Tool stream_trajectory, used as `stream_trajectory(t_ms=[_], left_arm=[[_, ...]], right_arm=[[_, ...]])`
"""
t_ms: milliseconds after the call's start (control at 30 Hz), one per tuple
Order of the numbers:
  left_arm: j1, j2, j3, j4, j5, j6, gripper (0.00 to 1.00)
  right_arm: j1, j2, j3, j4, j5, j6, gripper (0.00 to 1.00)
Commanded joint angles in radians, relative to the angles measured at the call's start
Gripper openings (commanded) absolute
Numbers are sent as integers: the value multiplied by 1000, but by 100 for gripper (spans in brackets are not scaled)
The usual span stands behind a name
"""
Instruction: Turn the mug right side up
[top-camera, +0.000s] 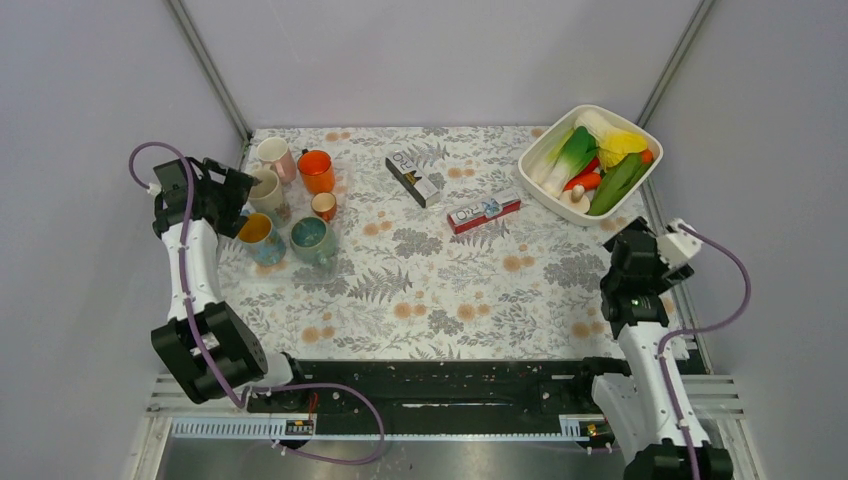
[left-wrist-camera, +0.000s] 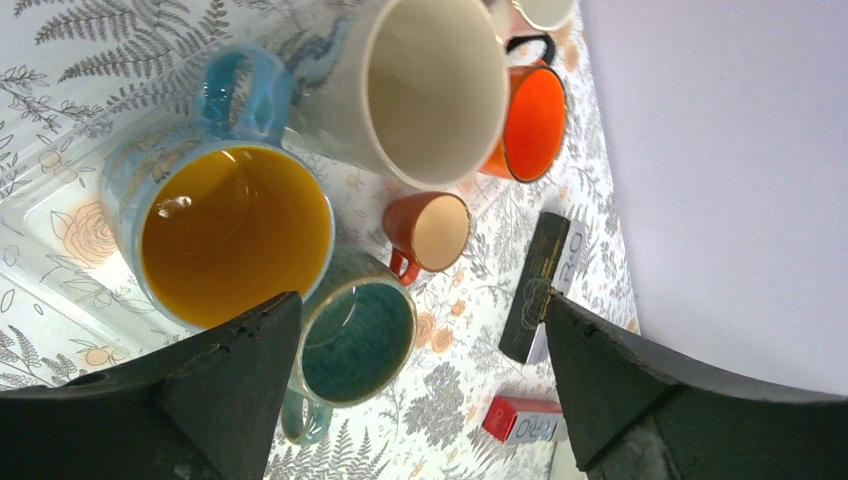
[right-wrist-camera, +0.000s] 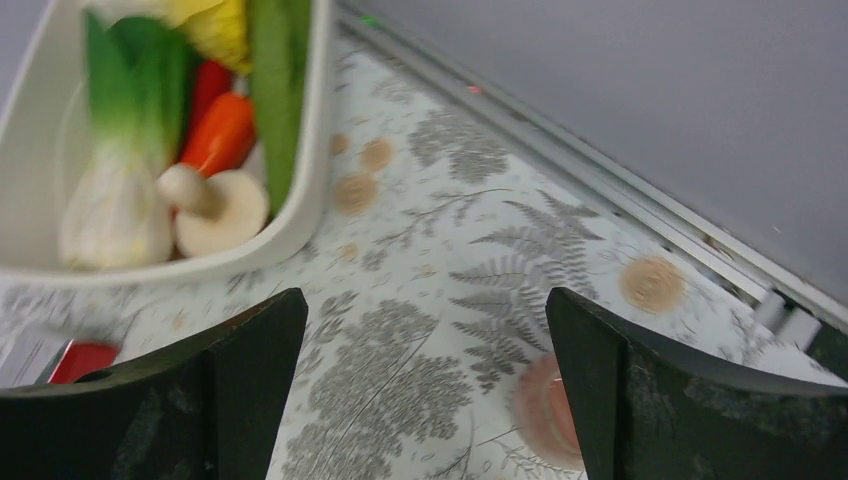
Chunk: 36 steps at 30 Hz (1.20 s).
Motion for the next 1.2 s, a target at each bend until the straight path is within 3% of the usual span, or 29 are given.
stream_trajectory(t_ms=[0,133,233,400,600,767,900,1067,1167], left_arm=[[2,-60,7,-11,101,74,97],[2,-75,9,-48,178,126,99],[4,-90,1,-50,223,163,99],[10,-80,-18,-47,381,227,99],[17,-48,-44,-78,439,235,99],[23,-64,-38,-76,465,222,99],[29,-94,-42,-61,475,219,99],[35,-105,-45,-53,481,224,99],[37,-105,-48,-46,491,230,99]], right_arm=[[-160,-25,-83,-17,61,243,99],[-242,26,-134,22,-29,303,99],[-252,104,-165,127,-231,228,100],[-254,158,-114,105,-455,116,99],[-207,156,-184,175,-823,235,92],[98,176,-154,144,-722,269,92],[270,236,-57,96,-682,268,91],[400,314,136,-56,-782,56,94],[464,357,275,-272,-698,-61,99]])
